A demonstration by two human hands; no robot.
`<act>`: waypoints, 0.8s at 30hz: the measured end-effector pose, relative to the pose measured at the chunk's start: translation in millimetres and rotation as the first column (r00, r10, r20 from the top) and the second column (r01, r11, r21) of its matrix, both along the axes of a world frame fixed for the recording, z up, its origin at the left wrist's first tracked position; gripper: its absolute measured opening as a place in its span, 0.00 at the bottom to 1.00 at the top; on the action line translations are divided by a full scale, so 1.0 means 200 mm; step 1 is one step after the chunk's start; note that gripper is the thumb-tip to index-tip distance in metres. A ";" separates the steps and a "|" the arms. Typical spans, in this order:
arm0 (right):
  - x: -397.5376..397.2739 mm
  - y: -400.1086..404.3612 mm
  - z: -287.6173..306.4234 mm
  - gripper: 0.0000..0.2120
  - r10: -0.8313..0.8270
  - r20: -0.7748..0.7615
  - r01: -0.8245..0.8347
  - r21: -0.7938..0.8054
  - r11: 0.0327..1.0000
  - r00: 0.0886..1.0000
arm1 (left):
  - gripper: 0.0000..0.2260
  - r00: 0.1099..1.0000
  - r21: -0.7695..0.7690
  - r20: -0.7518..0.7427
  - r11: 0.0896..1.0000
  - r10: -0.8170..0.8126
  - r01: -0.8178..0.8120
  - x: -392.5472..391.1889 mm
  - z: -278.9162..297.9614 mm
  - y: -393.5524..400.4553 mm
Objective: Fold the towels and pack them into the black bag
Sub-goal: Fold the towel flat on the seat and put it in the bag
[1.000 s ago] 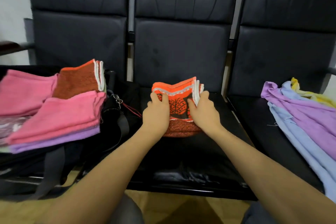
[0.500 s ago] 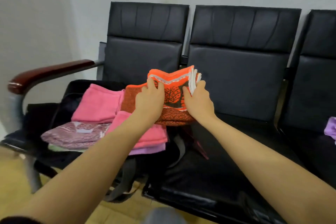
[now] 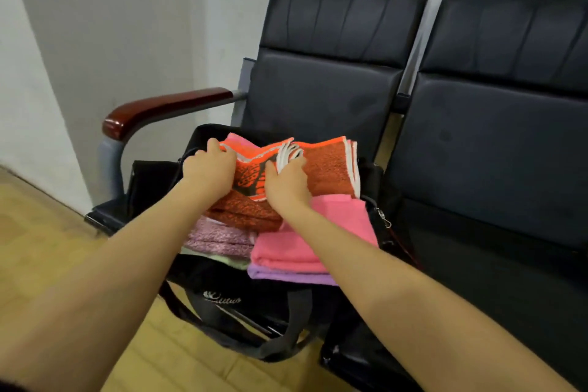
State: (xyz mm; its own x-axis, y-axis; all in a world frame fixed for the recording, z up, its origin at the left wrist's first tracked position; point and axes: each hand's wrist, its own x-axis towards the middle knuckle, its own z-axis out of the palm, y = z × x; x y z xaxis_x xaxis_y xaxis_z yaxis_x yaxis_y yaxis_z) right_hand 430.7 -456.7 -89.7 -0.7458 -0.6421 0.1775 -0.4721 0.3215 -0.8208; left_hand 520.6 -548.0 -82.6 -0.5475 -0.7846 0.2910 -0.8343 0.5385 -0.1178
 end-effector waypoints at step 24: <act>-0.03 -0.06 -0.30 0.27 0.475 -0.263 -0.243 0.601 0.761 0.840 | 0.18 0.992 0.104 0.002 0.987 0.123 -0.122 0.07 -0.37 -0.03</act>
